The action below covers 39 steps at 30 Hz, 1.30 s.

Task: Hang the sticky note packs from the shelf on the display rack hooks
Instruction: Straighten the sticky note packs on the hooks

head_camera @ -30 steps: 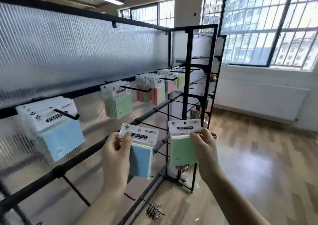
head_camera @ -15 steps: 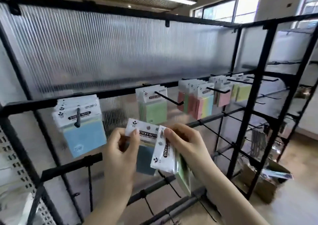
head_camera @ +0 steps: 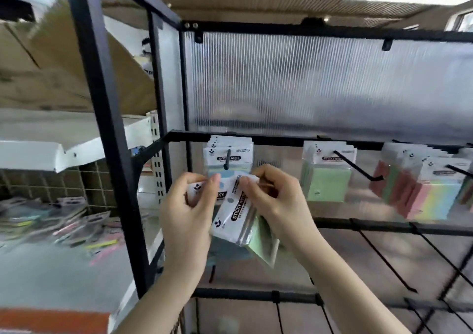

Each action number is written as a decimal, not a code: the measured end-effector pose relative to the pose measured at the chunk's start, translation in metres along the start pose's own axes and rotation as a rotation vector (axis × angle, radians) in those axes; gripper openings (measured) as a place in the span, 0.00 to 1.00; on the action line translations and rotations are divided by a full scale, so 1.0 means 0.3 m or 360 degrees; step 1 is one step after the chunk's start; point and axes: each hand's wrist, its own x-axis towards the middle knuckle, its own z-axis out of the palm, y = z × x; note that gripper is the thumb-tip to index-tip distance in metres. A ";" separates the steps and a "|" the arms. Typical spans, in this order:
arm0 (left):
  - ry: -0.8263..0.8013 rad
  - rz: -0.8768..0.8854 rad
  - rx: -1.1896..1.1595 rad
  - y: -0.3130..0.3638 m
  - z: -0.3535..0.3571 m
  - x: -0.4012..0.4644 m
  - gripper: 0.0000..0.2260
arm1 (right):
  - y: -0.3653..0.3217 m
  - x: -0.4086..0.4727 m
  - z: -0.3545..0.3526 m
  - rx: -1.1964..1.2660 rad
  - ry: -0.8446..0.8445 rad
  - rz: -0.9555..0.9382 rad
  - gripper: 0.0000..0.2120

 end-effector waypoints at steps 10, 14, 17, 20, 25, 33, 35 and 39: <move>-0.0056 0.0005 -0.0019 0.017 -0.010 0.113 0.09 | 0.010 0.052 0.055 0.0263 0.0116 -0.0062 0.08; -0.0153 0.0046 0.0002 0.002 -0.003 0.119 0.06 | 0.029 0.052 0.050 0.0314 0.0179 -0.0082 0.09; -0.0205 0.0102 -0.0003 -0.012 -0.001 0.121 0.08 | 0.044 0.060 0.043 0.0335 0.0231 -0.0054 0.11; -0.0215 0.0123 0.0067 -0.022 0.003 0.130 0.07 | 0.063 0.080 0.046 0.0278 0.0239 -0.0009 0.11; -0.0117 0.0046 0.0021 -0.088 0.026 0.157 0.04 | 0.124 0.116 0.049 0.0074 0.0287 0.0044 0.06; 0.0099 -0.0075 0.0322 -0.212 0.060 0.195 0.11 | 0.206 0.182 0.049 -0.0193 0.0441 0.0282 0.12; 0.0136 -0.0077 0.0401 -0.225 0.071 0.193 0.11 | 0.221 0.184 0.041 -0.0217 0.0435 0.0339 0.10; 0.0221 -0.0038 0.0345 -0.215 0.082 0.154 0.12 | 0.237 0.155 0.013 -0.0246 0.0436 0.0384 0.09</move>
